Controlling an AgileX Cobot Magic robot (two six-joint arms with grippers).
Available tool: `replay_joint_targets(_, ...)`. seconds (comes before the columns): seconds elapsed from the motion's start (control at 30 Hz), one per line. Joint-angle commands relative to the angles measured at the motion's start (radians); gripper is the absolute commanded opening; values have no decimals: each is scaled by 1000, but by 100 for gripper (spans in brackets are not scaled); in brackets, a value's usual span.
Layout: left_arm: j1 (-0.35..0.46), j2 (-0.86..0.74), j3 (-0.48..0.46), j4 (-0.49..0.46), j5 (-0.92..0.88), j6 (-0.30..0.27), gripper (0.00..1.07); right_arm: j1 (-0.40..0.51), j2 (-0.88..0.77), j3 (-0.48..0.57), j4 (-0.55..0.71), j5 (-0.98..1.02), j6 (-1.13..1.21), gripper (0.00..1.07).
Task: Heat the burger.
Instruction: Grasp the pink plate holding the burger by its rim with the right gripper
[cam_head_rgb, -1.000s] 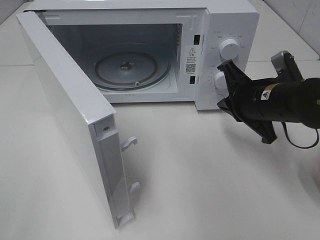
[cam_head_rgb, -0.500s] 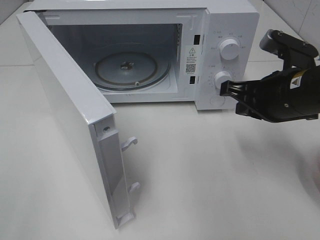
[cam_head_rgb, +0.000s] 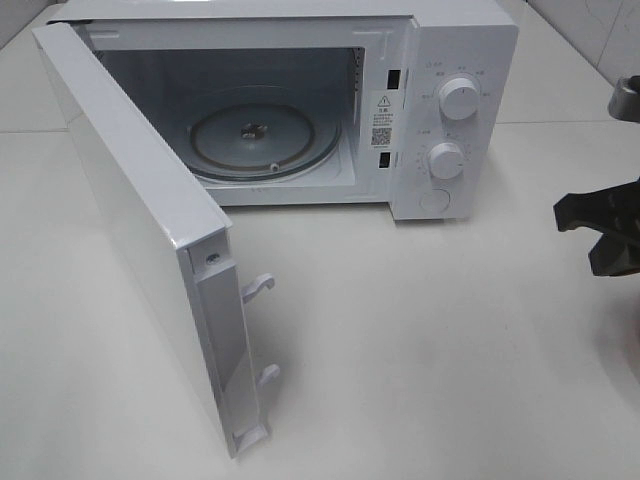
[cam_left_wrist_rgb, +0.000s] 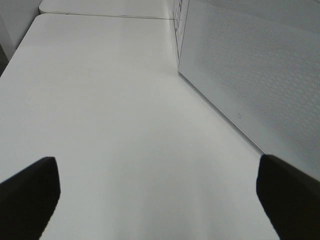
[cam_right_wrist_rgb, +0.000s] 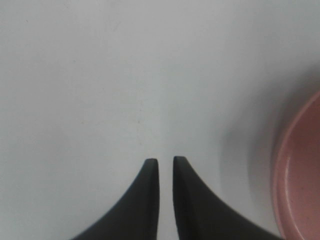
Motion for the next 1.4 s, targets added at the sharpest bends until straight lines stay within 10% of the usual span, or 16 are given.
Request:
replay_joint_targets(0.03, -1, -15, -1, -8, -15, 1, 100, -11, -11, -22, -15, 69, -38, 20)
replay_joint_targets(0.4, -1, -15, -1, -8, -15, 1, 100, -11, -11, -44, -41, 179, -98, 99)
replay_joint_targets(1.4, -1, -15, -1, -8, -15, 1, 100, -131, 215, 45, -227, 48, 84, 88)
